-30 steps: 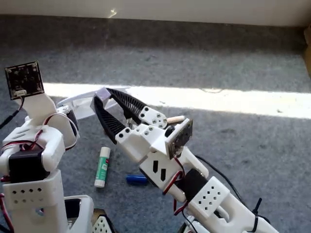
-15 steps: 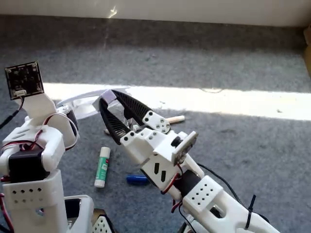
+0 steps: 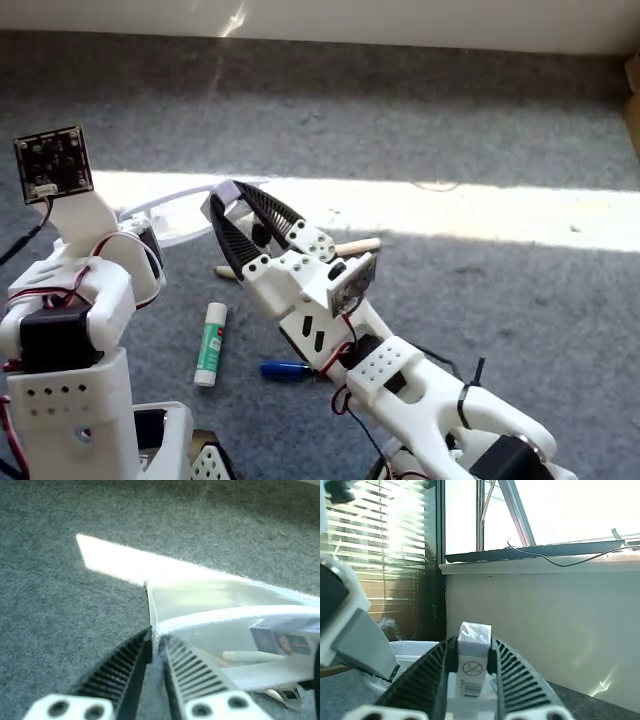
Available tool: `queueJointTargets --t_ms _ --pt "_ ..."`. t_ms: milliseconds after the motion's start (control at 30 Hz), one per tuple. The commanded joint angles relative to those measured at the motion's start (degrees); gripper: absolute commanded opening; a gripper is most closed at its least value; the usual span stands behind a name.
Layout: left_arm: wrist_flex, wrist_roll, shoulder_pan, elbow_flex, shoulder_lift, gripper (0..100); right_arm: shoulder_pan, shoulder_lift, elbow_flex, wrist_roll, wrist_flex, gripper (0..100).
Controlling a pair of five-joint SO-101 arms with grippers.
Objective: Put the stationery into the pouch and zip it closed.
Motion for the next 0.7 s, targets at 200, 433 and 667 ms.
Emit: queueJointTargets --t_ms 200,433,667 --pt "-1.05 -0.26 -0.66 -0.22 -0.48 1 0.92 0.48 -0.92 0.26 0.92 2.7" --pt "-2.11 -0.26 -0.66 0.04 -0.48 1 0.75 0.04 -0.57 0.26 3.12 14.2" --pt "-2.20 -0.35 -0.66 0.04 -0.48 1 0.66 -12.35 -0.48 0.00 14.99 14.2"
